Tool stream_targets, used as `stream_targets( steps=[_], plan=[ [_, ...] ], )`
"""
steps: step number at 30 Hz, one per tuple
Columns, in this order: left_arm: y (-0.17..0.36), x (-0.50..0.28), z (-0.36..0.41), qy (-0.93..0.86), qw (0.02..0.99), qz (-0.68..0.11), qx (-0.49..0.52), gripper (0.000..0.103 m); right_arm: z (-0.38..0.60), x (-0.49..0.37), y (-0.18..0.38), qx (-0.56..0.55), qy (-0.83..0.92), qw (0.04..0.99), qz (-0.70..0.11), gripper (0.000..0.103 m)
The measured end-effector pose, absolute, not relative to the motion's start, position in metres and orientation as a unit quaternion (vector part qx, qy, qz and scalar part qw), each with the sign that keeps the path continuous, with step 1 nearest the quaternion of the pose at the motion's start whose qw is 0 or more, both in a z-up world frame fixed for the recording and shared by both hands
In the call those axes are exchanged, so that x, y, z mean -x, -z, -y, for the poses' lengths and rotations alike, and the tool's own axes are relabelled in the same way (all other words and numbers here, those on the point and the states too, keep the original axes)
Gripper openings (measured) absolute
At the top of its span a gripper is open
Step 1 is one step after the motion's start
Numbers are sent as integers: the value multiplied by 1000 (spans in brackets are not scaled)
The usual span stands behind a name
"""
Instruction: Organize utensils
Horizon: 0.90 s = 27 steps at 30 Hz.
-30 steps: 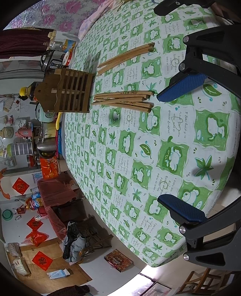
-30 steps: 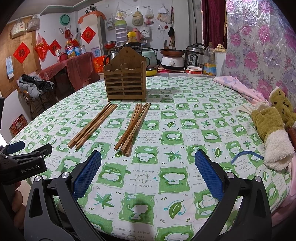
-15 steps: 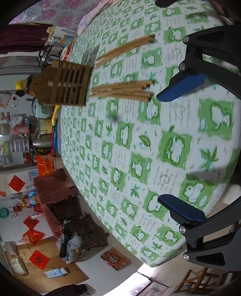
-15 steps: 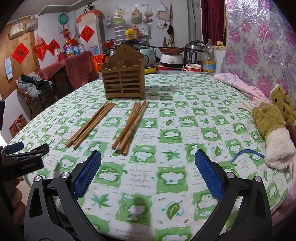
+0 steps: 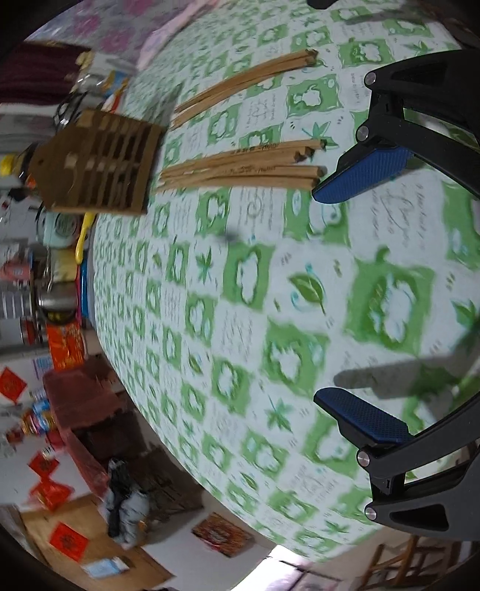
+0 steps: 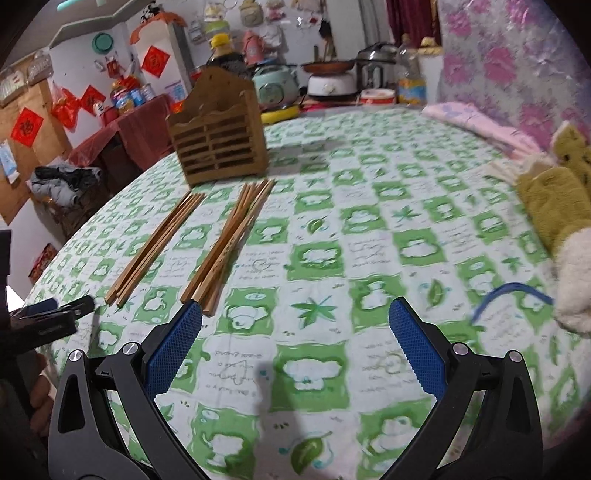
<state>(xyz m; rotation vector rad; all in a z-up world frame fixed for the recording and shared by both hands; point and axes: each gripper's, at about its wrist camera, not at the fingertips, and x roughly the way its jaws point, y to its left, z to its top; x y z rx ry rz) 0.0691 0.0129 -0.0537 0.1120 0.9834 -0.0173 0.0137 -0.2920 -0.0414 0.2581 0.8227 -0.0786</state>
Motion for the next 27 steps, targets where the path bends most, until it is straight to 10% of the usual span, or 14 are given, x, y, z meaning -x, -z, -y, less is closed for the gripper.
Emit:
stream_targets(
  steps=[27],
  plan=[
    [48, -132, -51, 14, 859, -510, 40, 97, 281, -37, 38, -120, -4, 902, -415, 94]
  ],
)
